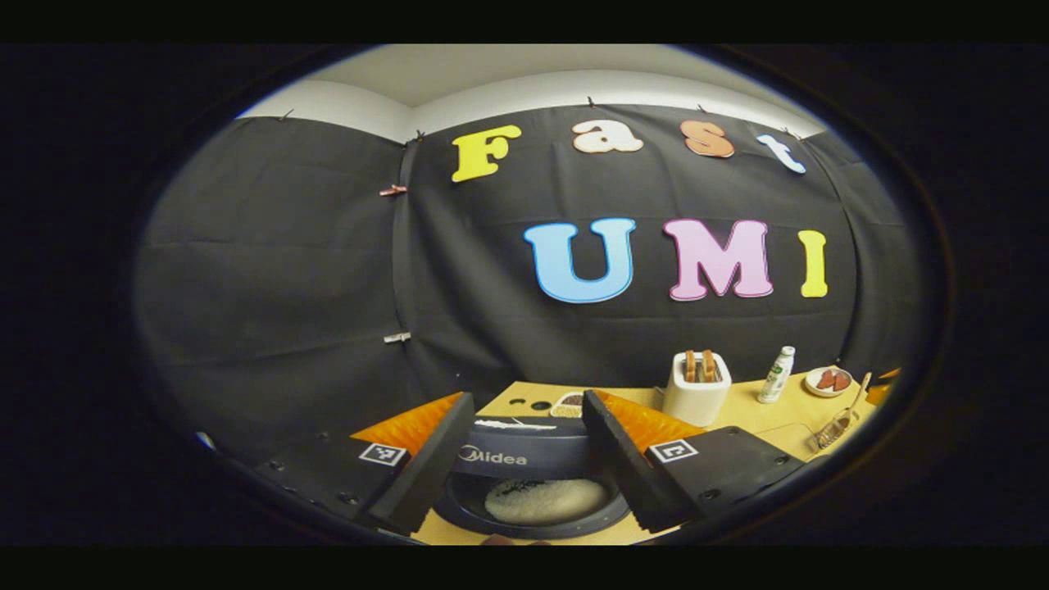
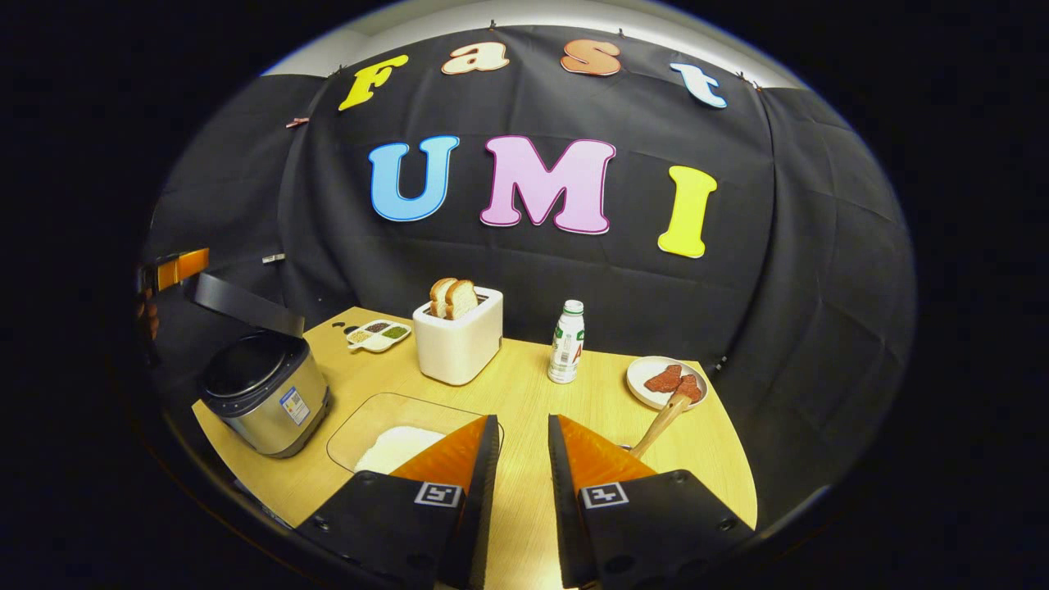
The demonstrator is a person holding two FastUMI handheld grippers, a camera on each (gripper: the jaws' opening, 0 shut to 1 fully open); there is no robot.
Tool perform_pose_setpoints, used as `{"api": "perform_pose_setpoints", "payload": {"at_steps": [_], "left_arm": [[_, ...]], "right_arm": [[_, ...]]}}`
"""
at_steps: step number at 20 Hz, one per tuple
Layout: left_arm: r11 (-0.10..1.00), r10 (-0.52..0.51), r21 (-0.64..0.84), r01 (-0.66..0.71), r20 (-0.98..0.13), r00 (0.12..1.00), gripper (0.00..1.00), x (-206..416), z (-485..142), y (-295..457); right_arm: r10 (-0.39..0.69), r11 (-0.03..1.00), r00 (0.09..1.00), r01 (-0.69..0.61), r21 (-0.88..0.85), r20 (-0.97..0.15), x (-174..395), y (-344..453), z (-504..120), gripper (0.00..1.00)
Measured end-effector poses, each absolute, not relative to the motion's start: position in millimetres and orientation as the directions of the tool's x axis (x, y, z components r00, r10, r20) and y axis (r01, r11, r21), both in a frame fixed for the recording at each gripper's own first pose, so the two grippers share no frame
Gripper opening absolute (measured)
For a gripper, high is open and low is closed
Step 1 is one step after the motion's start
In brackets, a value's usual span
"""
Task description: Close the left gripper, press the button to open the rice cooker; take a wooden spoon from the chopstick holder with the right hand, scoop a spoonful of rice and pour it into the rice cooker, then put the wooden spoon back into the chopstick holder.
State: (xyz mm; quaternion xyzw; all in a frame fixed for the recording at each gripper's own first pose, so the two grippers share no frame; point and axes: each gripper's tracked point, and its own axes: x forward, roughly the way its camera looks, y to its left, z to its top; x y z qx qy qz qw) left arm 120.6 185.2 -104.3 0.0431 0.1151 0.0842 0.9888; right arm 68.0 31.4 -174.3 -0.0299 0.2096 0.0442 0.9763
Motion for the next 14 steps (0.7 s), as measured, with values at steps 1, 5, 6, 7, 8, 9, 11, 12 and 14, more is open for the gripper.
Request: {"api": "perform_pose_setpoints", "payload": {"at_steps": [1, 5, 6, 7, 8, 9, 11, 12, 14], "left_arm": [[0.981, 0.181, 0.104, -0.161, -0.229, 0.956, 0.92, 114, -111, 185], [0.979, 0.195, 0.109, -0.172, -0.259, 0.946, 0.92, 98, -131, 184], [0.979, 0.195, 0.108, -0.171, -0.265, 0.944, 0.92, 95, -136, 184], [0.98, 0.195, 0.104, -0.172, -0.27, 0.943, 0.92, 91, -140, 184], [0.98, 0.194, 0.104, -0.171, -0.273, 0.942, 0.92, 88, -144, 184], [0.98, 0.19, 0.105, -0.167, -0.27, 0.944, 0.93, 86, -147, 183], [0.982, 0.18, 0.098, -0.159, -0.273, 0.945, 0.93, 82, -156, 180], [0.983, 0.178, 0.098, -0.157, -0.274, 0.945, 0.94, 79, -159, 180], [0.983, 0.177, 0.099, -0.156, -0.27, 0.946, 0.95, 76, -166, 179]], "right_arm": [[0.078, 0.994, 0.908, -0.103, -0.039, -0.411, 67, 33, -174, 0.41], [0.093, 0.992, 0.902, -0.121, -0.041, -0.422, 61, 40, -179, 0.41], [0.094, 0.991, 0.9, -0.124, -0.042, -0.425, 60, 42, -180, 0.38], [0.097, 0.991, 0.9, -0.127, -0.041, -0.425, 59, 43, -180, 0.38], [0.098, 0.991, 0.9, -0.127, -0.042, -0.425, 58, 43, -179, 0.39], [0.099, 0.991, 0.9, -0.129, -0.043, -0.425, 57, 44, -180, 0.39], [0.099, 0.99, 0.898, -0.131, -0.046, -0.43, 55, 44, -181, 0.41], [0.097, 0.99, 0.897, -0.13, -0.046, -0.43, 54, 44, -181, 0.39], [0.095, 0.991, 0.898, -0.126, -0.044, -0.43, 54, 43, -181, 0.41]]}}
